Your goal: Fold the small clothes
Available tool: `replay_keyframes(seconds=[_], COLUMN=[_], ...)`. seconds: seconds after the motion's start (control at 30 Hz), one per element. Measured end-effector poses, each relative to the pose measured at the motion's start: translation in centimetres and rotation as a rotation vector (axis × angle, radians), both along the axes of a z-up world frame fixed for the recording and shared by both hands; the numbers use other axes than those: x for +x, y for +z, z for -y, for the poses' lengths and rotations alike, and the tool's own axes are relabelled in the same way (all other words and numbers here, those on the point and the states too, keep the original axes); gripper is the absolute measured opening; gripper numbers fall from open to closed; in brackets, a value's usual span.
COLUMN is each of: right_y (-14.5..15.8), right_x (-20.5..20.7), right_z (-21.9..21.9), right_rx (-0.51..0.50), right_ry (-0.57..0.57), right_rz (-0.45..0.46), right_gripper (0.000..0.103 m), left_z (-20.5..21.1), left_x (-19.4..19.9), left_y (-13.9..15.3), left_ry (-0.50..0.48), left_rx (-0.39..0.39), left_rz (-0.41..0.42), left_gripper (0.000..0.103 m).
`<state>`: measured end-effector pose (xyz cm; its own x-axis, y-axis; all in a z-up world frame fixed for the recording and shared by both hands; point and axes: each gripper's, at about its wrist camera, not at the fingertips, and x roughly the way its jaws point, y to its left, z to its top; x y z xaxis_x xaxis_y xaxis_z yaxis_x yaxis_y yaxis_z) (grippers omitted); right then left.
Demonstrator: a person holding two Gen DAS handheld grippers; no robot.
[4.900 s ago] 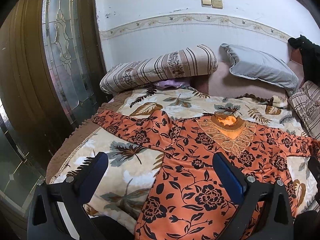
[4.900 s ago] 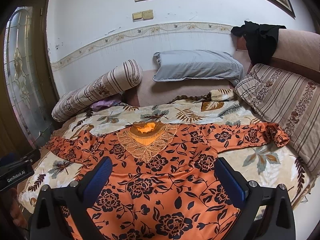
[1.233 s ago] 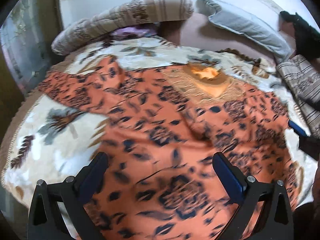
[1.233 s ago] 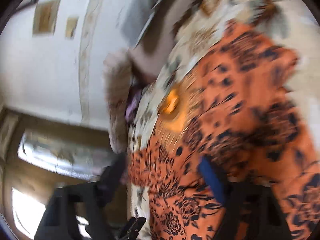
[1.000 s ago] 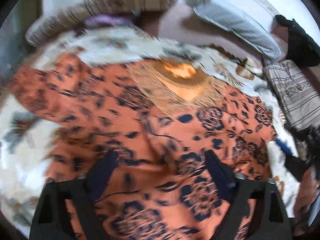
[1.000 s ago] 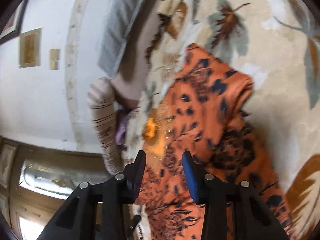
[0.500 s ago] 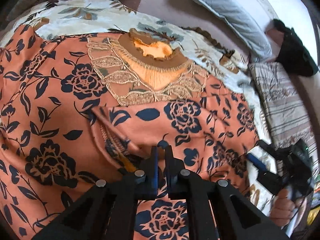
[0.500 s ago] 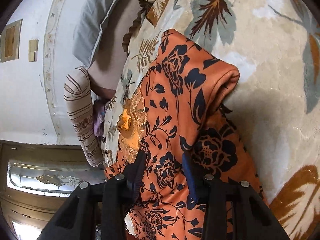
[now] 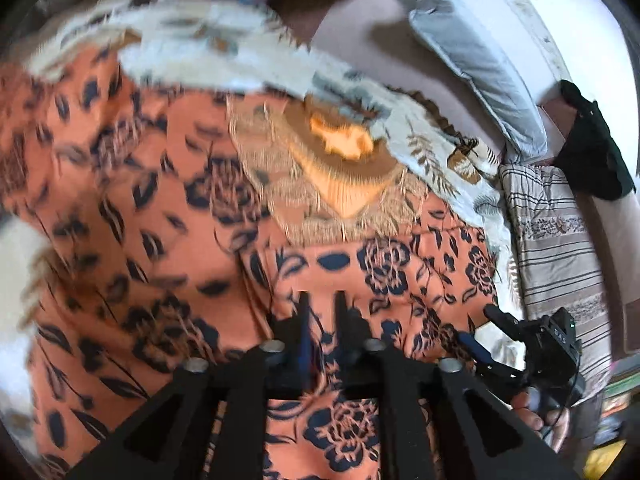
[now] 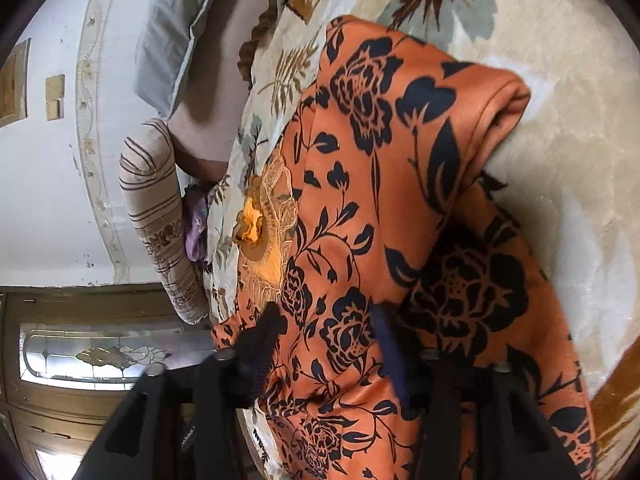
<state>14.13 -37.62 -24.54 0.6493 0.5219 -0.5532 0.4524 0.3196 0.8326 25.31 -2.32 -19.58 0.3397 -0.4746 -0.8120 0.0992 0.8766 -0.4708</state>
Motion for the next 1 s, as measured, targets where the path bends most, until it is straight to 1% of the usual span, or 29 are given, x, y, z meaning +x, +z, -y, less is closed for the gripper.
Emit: replay_keyframes(seconds=[0.03,0.07,0.1,0.2,0.27,0.33,0.37,0.43,0.5,0.57,0.67,0.73,0.8,0.83,0.87,0.93,1.0], right_y=[0.0,-0.1,-0.2,-0.3,-0.3,-0.2,-0.2,0.0,0.2,0.4,0.8,1.0,1.4,1.8,2.1,3.0,3.4], right_x=[0.1,0.1,0.1,0.4,0.3,0.6,0.5,0.5,0.5,0.5,0.4,0.3,0.3,0.2,0.2,0.1,0.1], right_z=[-0.1,-0.1,-0.2,-0.4,-0.2,-0.5,-0.3,-0.3,-0.2,-0.1,0.0,0.1,0.1,0.1,0.2,0.2,0.3], right_rx=[-0.003,-0.004,0.000,0.006,0.004,0.006,0.007,0.005,-0.006,-0.019,-0.046,-0.059,-0.072,-0.095,-0.114,-0.171,-0.195], right_ry=[0.002,0.003,0.002,-0.001,-0.005,-0.007,-0.008,-0.009,-0.013,-0.020,-0.030,-0.037,-0.047,-0.056,-0.062,-0.076,-0.084], right_rz=[-0.002,-0.004,-0.005,-0.005,-0.003,-0.002,0.000,0.003,0.007,0.013,0.025,0.038,0.051,0.063,0.071,0.092,0.098], right_gripper=[0.056,0.056,0.056,0.056,0.056,0.056,0.056,0.056,0.056,0.056,0.056,0.056,0.056,0.056,0.054,0.041,0.040], left_z=[0.3,0.6,1.0,1.8,2.5,2.9,3.0,3.1,3.0,2.7,2.1,1.7,1.4,1.1,0.8,-0.4,-1.8], left_x=[-0.2,-0.4,-0.4,-0.6,-0.5,-0.5,-0.5,-0.6,-0.7,-0.8,-0.7,-0.3,0.3,0.7,1.1,2.0,2.8], left_y=[-0.4,-0.8,-1.3,-2.4,-2.9,-3.6,-3.8,-4.1,-4.0,-3.3,-1.0,0.7,2.4,3.5,4.1,5.2,5.7], left_ry=[-0.003,-0.006,-0.009,-0.016,-0.018,-0.012,-0.009,-0.010,-0.006,0.004,0.005,-0.010,-0.024,-0.031,-0.027,-0.015,0.005], left_rx=[0.009,0.016,0.003,-0.050,-0.048,-0.008,-0.001,0.039,0.069,0.078,0.107,0.143,0.202,0.250,0.271,0.353,0.410], left_rz=[-0.010,-0.025,-0.052,-0.114,-0.137,-0.154,-0.154,-0.144,-0.114,-0.068,0.021,0.083,0.147,0.191,0.218,0.266,0.292], left_gripper=[0.043,0.051,0.058,0.058,0.058,0.054,0.047,0.000,0.002,0.003,0.002,0.003,0.003,0.003,0.003,0.002,0.002])
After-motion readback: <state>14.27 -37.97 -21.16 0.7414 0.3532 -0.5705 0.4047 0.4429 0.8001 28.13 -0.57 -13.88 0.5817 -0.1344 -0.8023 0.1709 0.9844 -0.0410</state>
